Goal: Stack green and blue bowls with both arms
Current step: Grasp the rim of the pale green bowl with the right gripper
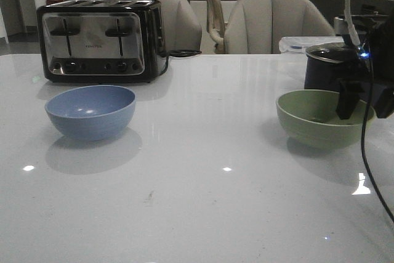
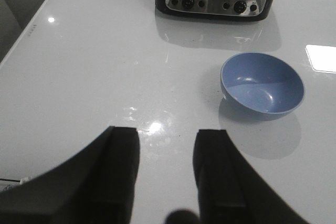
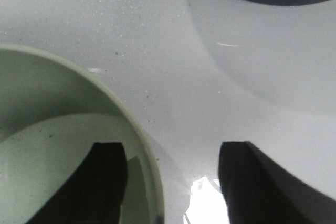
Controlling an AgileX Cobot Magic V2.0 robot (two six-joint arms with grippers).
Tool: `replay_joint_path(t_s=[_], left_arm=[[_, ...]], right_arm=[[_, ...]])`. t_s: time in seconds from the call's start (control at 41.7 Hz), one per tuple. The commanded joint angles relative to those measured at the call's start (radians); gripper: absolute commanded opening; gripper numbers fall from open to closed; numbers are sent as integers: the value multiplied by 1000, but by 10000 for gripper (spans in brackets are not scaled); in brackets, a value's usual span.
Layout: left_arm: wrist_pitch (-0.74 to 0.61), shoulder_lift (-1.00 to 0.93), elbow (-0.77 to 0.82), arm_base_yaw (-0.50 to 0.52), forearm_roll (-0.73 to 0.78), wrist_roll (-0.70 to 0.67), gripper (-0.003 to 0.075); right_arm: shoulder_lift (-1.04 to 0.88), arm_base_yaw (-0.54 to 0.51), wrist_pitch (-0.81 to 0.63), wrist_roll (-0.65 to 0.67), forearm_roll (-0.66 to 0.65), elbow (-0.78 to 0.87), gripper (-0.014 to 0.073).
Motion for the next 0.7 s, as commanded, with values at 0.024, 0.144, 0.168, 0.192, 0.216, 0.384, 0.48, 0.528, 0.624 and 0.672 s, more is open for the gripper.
replay_joint_path(t_s=[0.024, 0.144, 0.168, 0.192, 0.216, 0.384, 0.48, 0.528, 0.624, 0.672], left_arm=[[-82, 10, -29, -6, 1, 0, 298], [-82, 10, -29, -6, 1, 0, 273], [-82, 10, -29, -6, 1, 0, 268], [-82, 10, -29, -6, 1, 0, 262], [-82, 10, -29, -6, 1, 0, 256], [-82, 10, -29, -6, 1, 0, 221], [-82, 10, -29, -6, 1, 0, 198], [-82, 10, -29, -6, 1, 0, 185], [-82, 10, -29, -6, 1, 0, 161], [-82, 10, -29, -6, 1, 0, 150]], right_arm=[[-46, 2, -35, -7, 4, -35, 308], [-40, 2, -11, -7, 4, -35, 197], [-40, 2, -5, -7, 4, -35, 177], [-40, 2, 2, -7, 4, -35, 158], [-41, 2, 8, -7, 4, -35, 144], [-56, 2, 46, -7, 4, -35, 30], [-85, 9, 53, -7, 5, -36, 35], [-112, 18, 50, -7, 5, -36, 35], [-158, 48, 35, -7, 11, -36, 35], [-185, 71, 30, -7, 29, -36, 35]])
